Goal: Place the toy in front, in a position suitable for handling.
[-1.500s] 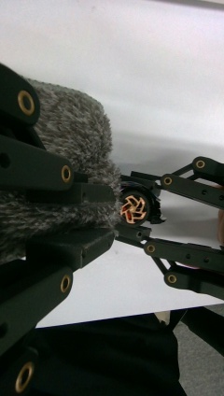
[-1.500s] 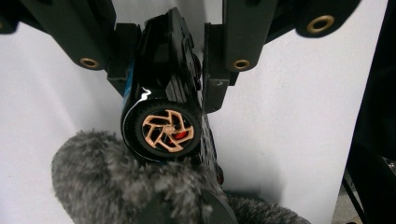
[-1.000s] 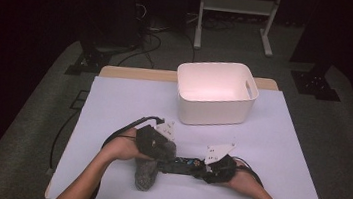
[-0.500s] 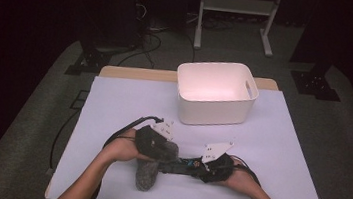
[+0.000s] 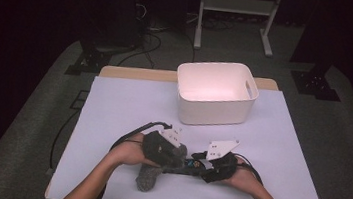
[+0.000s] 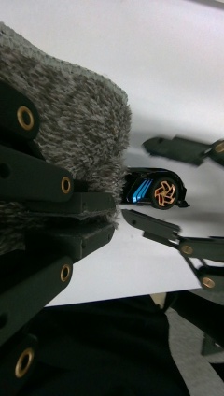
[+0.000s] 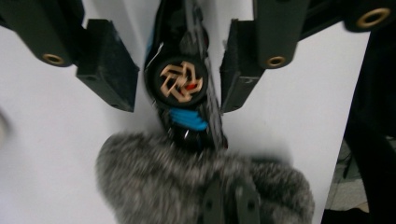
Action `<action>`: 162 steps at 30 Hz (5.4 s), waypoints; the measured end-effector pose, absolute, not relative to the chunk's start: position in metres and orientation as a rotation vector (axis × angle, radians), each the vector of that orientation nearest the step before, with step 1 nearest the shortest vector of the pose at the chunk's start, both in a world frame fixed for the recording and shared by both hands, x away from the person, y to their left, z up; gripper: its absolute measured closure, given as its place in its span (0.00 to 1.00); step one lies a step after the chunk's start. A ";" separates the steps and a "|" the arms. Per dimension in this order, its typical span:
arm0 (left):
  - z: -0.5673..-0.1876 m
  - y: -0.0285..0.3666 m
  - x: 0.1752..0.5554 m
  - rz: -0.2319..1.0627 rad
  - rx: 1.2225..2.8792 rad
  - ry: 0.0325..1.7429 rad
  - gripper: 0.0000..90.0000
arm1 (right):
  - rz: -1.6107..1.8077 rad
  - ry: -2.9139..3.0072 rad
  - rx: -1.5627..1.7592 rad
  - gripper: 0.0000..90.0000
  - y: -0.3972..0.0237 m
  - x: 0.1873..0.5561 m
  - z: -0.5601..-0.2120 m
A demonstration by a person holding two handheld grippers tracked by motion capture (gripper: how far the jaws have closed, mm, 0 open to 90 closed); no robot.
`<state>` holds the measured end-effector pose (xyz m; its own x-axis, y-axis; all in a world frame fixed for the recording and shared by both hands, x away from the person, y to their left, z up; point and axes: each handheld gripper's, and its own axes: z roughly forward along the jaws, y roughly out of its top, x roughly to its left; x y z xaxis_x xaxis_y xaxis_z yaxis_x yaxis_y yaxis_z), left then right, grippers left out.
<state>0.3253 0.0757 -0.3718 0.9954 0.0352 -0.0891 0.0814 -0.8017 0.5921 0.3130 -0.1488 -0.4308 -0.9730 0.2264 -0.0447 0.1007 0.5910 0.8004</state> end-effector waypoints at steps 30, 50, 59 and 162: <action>-0.356 0.112 0.323 0.010 2.501 0.184 0.60 | 1.274 2.656 0.092 0.66 -0.118 0.314 -0.420; -0.370 0.136 0.328 0.038 2.445 0.269 0.91 | 1.162 2.770 0.112 0.69 -0.129 0.317 -0.416; -0.398 0.159 0.332 -0.031 2.416 0.375 0.91 | 1.107 2.811 0.136 0.70 -0.132 0.319 -0.413; -0.341 0.106 0.342 -0.056 2.292 0.214 0.92 | 1.373 2.629 0.293 0.65 -0.168 0.309 -0.385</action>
